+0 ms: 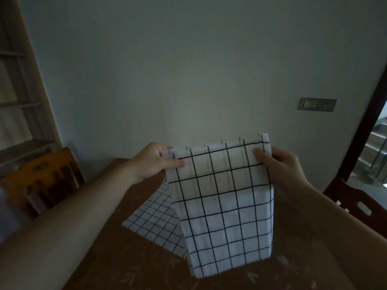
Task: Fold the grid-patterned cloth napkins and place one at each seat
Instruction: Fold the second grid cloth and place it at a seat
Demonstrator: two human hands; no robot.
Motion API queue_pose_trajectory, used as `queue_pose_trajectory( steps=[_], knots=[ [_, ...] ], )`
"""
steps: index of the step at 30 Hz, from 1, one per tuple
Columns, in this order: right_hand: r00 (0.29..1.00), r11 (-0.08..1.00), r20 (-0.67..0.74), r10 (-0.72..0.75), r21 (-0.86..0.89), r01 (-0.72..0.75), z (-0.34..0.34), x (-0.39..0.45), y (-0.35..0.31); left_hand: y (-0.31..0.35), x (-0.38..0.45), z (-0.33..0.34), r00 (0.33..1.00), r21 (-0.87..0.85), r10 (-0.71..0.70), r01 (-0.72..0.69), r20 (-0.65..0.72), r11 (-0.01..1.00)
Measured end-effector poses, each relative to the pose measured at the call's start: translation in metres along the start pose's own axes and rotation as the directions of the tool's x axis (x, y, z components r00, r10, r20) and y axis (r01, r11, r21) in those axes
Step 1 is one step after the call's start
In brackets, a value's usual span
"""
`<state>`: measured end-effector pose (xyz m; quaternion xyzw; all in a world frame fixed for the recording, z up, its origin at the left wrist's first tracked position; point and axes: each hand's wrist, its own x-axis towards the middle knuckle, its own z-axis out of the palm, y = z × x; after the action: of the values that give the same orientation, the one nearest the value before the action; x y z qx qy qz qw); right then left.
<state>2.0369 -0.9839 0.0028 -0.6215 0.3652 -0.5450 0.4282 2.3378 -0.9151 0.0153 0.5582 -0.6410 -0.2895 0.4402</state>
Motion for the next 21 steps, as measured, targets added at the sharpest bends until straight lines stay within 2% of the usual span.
queue_pose_trajectory(
  steps=[4, 8, 14, 18, 21],
  knots=[
    [0.994, 0.989, -0.017, 0.112, 0.102, -0.11, 0.0, -0.007, 0.002, 0.003, -0.003, 0.014, 0.987, -0.307, -0.041, -0.009, -0.158, 0.952],
    [0.983, 0.977, -0.017, 0.183, 0.117, -0.179, -0.002, -0.01, -0.002, 0.007, -0.003, 0.025, 0.965, -0.366, -0.065, -0.033, -0.253, 0.93],
    [0.989, 0.988, 0.001, 0.145, 0.043, -0.145, -0.005, -0.012, -0.002, 0.007, -0.006, 0.027, 0.949, -0.276, -0.032, -0.059, -0.314, 0.959],
    [0.996, 0.997, -0.045, 0.082, -0.007, -0.082, 0.002, -0.013, 0.0, 0.008, -0.006, 0.034, 0.923, -0.096, 0.001, -0.041, -0.384, 0.995],
    [0.992, 0.984, -0.118, -0.05, -0.174, 0.029, 0.011, -0.016, 0.002, 0.009, -0.008, 0.042, 0.895, -0.031, 0.064, -0.087, -0.441, 0.996]
  ],
)
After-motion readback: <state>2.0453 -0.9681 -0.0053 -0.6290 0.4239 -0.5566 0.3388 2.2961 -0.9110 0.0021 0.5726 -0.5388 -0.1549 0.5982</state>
